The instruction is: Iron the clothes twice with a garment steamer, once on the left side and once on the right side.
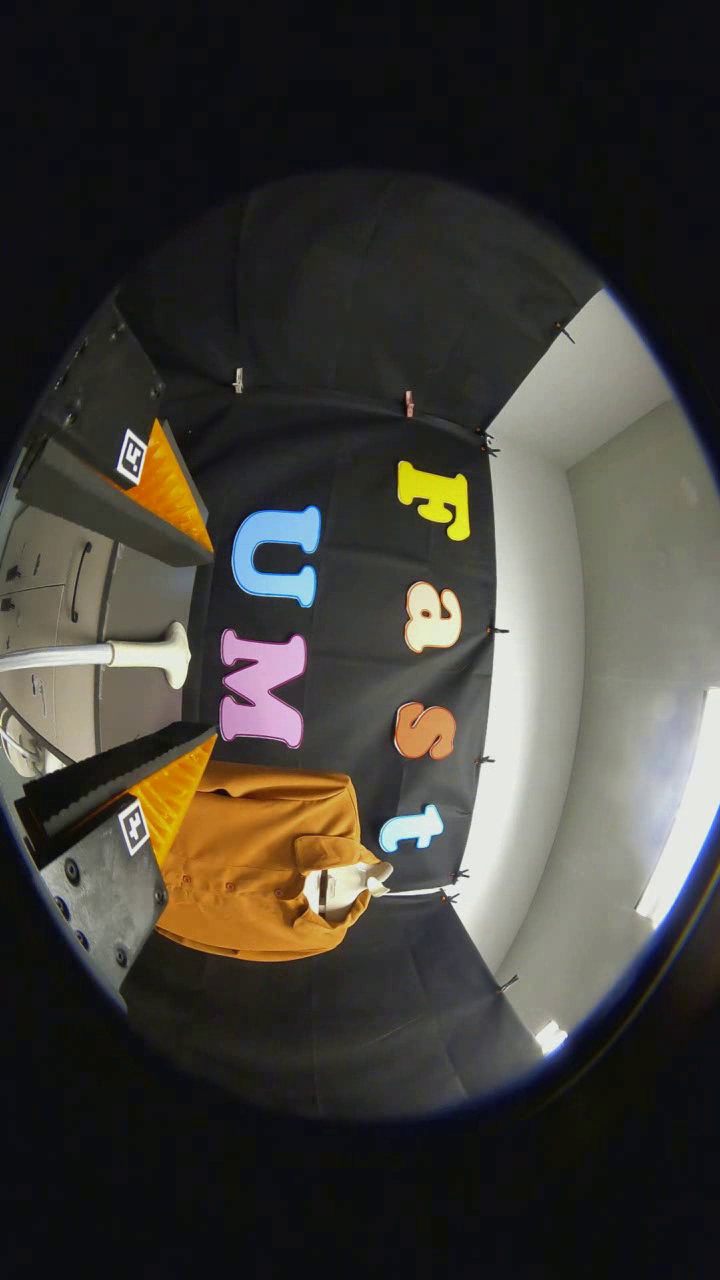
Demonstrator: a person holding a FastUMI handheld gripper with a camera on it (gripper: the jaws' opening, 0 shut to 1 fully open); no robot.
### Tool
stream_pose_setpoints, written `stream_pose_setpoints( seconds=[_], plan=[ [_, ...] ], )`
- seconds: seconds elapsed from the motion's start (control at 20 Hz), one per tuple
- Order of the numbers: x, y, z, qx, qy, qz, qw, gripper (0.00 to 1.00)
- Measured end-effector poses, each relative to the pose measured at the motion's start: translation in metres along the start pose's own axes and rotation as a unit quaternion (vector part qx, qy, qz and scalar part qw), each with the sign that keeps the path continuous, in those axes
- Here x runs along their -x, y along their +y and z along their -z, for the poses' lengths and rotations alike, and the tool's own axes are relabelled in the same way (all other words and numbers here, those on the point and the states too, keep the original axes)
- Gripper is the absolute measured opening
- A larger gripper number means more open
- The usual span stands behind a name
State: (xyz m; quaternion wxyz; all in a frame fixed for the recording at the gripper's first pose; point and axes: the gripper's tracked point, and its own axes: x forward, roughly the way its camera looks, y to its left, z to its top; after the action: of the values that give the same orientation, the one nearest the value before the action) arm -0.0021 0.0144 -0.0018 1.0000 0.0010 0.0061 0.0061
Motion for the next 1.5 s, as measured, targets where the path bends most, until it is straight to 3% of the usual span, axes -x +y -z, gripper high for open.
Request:
stream_pose_setpoints(
  seconds=[1.1,1.5],
  plan=[
    [-0.003,0.041,0.015,0.000,0.021,0.030,0.999,0.98],
    [-0.038,0.038,0.048,0.003,0.065,0.038,0.997,0.98]
  ],
)
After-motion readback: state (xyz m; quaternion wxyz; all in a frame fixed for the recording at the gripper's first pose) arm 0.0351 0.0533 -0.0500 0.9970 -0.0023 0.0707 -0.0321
